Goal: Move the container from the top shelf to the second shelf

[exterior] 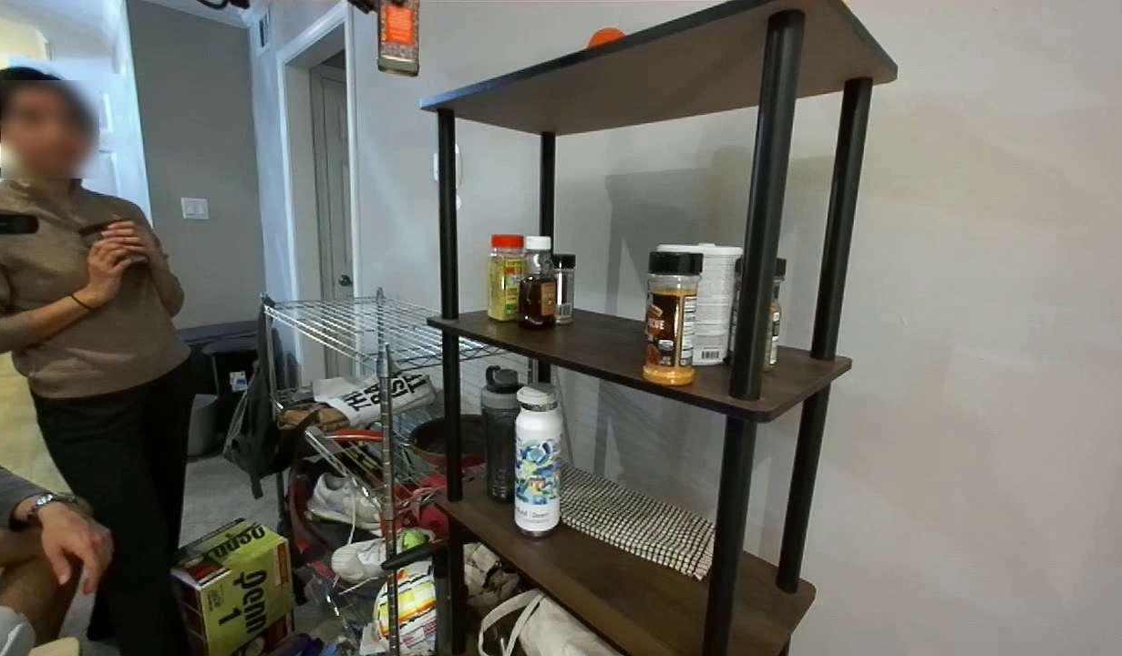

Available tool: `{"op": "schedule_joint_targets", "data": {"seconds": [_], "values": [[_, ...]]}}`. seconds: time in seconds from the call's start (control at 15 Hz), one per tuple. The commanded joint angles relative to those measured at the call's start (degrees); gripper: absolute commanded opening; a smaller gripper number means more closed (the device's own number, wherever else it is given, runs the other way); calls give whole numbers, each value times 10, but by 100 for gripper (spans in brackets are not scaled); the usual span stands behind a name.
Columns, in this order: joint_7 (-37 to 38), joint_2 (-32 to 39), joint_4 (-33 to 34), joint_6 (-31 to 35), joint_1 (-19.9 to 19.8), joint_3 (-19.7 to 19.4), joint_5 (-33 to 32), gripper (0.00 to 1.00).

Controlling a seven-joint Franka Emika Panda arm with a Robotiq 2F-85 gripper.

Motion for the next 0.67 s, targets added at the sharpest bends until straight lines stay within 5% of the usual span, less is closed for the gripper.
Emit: {"op": "schedule_joint_targets", "data": {"seconds": [0.0, 0.6], "values": [[2, -34, -43, -22, 4, 9, 34, 48], [-17, -53, -136, -43, -2, -10, 90, 48]]}}
